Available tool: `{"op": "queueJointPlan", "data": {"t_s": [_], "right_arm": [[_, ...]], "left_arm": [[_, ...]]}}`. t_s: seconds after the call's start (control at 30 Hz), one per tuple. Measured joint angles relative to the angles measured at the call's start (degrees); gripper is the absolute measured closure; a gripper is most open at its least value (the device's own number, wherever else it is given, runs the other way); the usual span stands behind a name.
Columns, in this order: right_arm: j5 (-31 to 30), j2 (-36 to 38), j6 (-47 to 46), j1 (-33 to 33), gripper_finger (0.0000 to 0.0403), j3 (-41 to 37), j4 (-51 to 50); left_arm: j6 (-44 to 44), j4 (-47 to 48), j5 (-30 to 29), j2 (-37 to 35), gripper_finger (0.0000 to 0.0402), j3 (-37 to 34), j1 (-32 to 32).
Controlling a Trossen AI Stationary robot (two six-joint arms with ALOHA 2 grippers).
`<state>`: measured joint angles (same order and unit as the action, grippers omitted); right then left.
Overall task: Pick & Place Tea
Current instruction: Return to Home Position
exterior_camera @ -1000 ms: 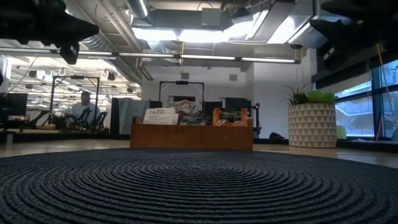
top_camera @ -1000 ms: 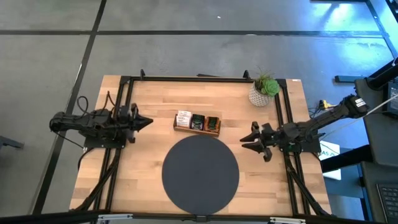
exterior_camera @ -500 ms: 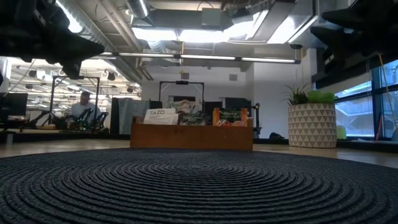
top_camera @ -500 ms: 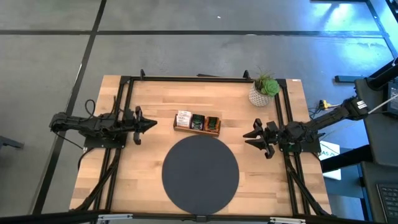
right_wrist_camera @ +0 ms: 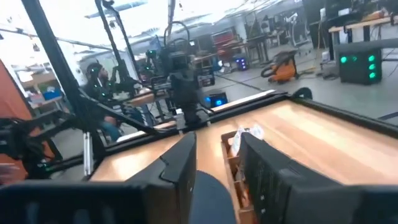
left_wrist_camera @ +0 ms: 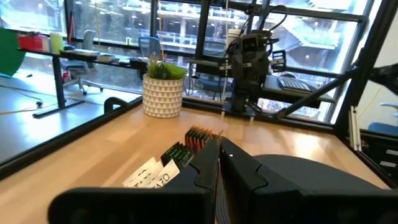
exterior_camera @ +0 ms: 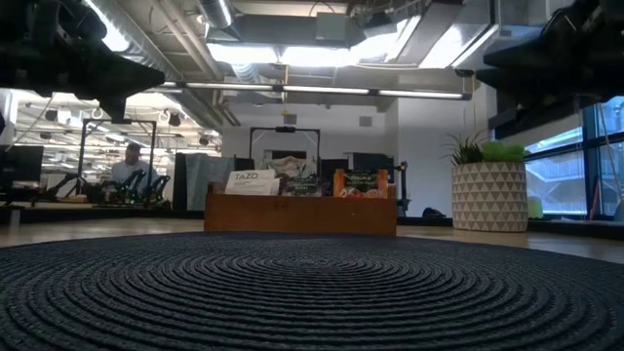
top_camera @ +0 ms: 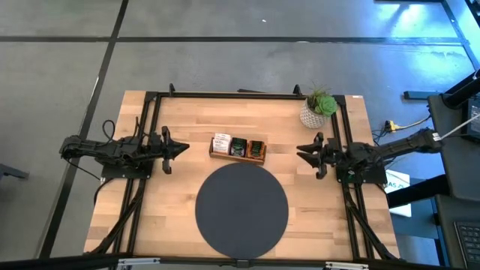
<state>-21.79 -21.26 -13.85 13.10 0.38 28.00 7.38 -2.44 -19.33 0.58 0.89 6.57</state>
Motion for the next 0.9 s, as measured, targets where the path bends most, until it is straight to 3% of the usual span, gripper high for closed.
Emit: {"op": "queueJointPlan", "data": {"t_s": [0.5,0.9], "right_arm": [[0.9,20.9,5.2,0.0,0.0276,0.0,-21.2],[0.9,20.9,9.0,0.0,0.0276,0.0,-23.8]], "left_arm": [[0.4,0.0,-0.1,0.0,0.0391,0.0,0.0],[0.4,0.0,-0.1,0.1,0.0389,0.0,0.0]]}}
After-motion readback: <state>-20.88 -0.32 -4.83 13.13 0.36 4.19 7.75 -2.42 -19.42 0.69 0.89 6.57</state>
